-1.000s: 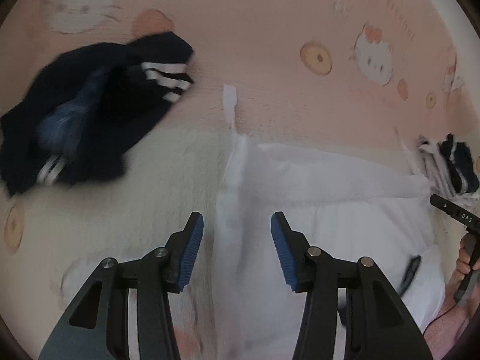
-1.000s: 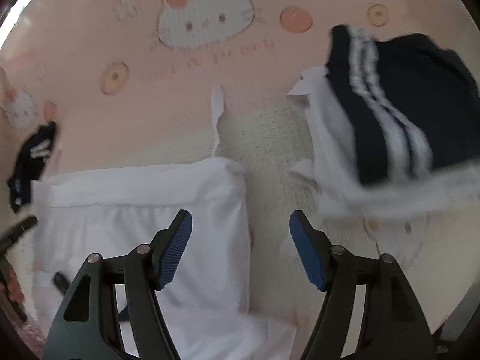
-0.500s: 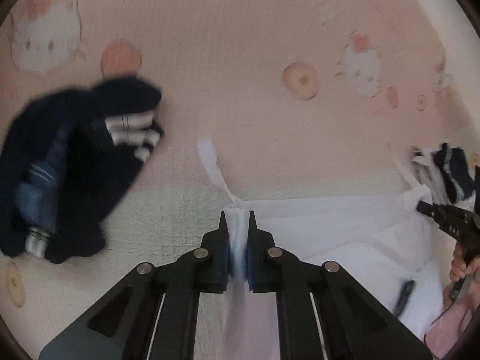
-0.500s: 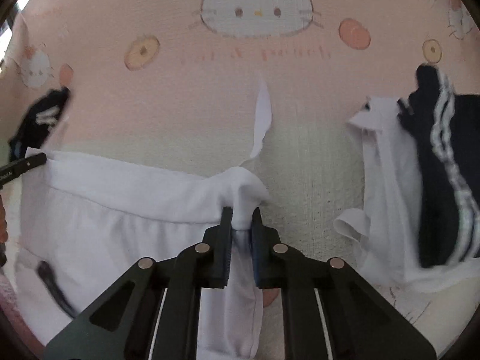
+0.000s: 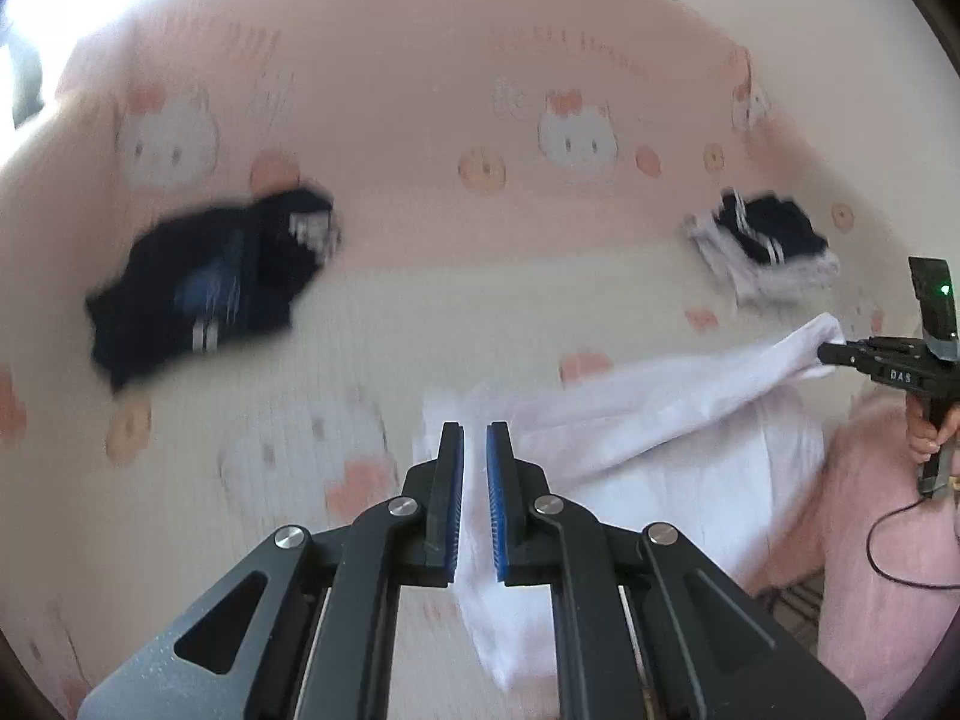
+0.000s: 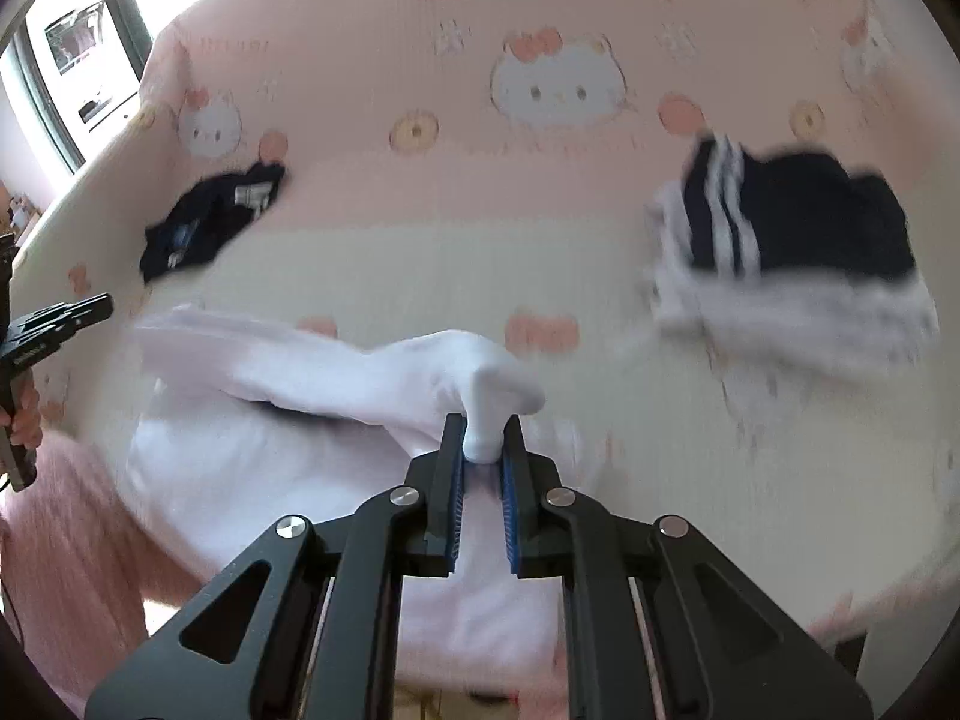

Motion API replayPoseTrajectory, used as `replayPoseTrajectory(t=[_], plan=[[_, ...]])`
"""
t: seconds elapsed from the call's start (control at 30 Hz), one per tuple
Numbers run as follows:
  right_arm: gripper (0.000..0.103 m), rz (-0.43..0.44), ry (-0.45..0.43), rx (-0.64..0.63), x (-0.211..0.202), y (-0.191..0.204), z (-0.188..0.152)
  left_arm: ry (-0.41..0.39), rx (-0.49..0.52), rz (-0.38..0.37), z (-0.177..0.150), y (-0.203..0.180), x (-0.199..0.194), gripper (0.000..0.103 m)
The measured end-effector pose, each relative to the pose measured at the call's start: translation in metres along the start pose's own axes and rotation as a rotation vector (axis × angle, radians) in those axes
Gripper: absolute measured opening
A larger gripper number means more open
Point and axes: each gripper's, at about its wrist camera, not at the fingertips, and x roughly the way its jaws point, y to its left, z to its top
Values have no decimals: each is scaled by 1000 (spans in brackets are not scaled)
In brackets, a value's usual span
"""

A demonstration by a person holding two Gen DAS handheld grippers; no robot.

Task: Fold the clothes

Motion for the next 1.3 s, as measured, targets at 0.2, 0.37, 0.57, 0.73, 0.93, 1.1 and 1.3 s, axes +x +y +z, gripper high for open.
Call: replayPoseTrajectory(t=[0.2,0.37,0.57,0.73,0.93,1.1,1.3], plan=[[26,-58,225,38,49,-5,-44,152,-90,52,-38,11,24,12],[59,-100,105,69,24,-4,-35,54,-97,54,-10,9,38,60],[60,-142,80,3,47,13,-13,129,52,38,18,-24,81,9],[8,-139,117,-85,57,29,-14,147,128,45,9,-37,64,4],[6,-102,33,-78,13,23,-17,56,66,6,-9,-18,-2,4],[7,-130,87,-98,13,18,-34,91,72,-2,-37,-16,-12,4],[52,-72,98,-9,18,27,-43,212,7,22,-64,-15,22,7]])
